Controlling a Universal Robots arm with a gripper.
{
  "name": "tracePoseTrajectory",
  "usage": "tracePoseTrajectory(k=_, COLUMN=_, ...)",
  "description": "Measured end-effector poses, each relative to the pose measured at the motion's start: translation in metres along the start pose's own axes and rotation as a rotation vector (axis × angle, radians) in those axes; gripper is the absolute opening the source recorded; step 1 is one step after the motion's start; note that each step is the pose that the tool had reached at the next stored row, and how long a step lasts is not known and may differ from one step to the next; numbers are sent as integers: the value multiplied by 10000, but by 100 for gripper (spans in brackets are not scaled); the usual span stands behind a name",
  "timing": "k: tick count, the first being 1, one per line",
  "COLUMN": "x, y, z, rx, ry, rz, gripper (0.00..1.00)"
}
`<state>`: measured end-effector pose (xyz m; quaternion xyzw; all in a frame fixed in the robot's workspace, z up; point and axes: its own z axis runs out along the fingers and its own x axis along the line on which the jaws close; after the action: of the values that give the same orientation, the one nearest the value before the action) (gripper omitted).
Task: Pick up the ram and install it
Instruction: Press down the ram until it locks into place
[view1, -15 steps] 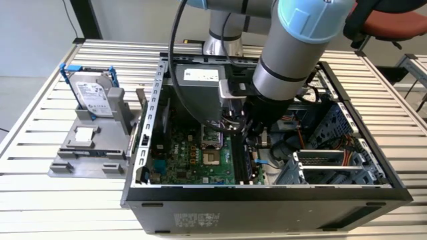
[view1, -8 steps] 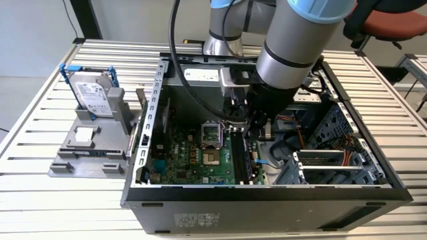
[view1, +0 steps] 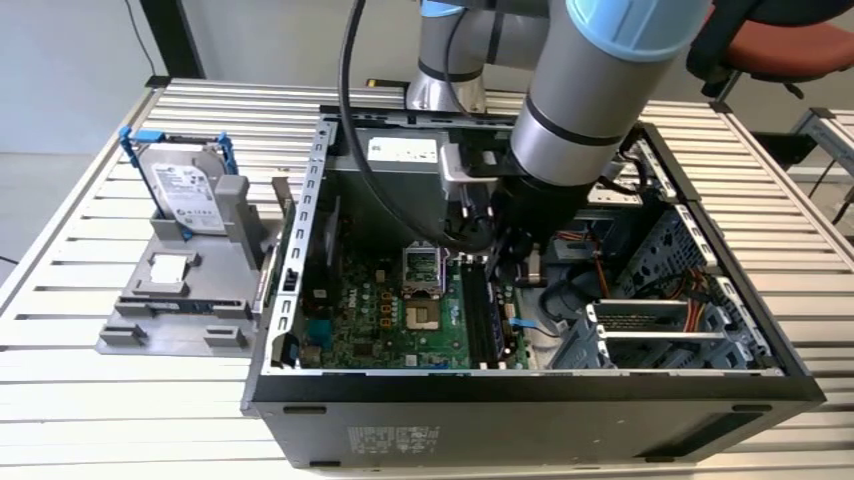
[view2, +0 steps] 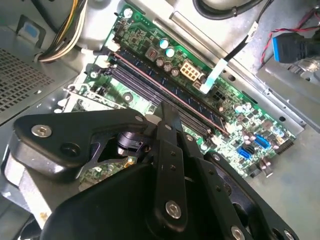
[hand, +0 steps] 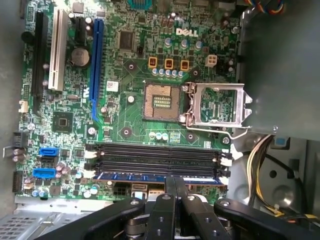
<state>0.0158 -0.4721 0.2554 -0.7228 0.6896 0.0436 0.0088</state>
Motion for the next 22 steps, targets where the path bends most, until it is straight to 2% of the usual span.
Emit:
tracePoseTrajectory(k=3, x=5, y=-12, z=52, rx=0, ry=2, rz=2, gripper=0)
tracePoseTrajectory(k=11, x=20, y=-116, z=193, rx=11, ry=-6, rz=151, gripper=0)
tracePoseTrajectory(k=16, x=23, y=-125, z=234, rx=11, ry=-3, rz=158, gripper=0)
tracePoseTrajectory(k=22, x=33, y=-136, z=336, rx=6, ry=13, rz=160, gripper=0)
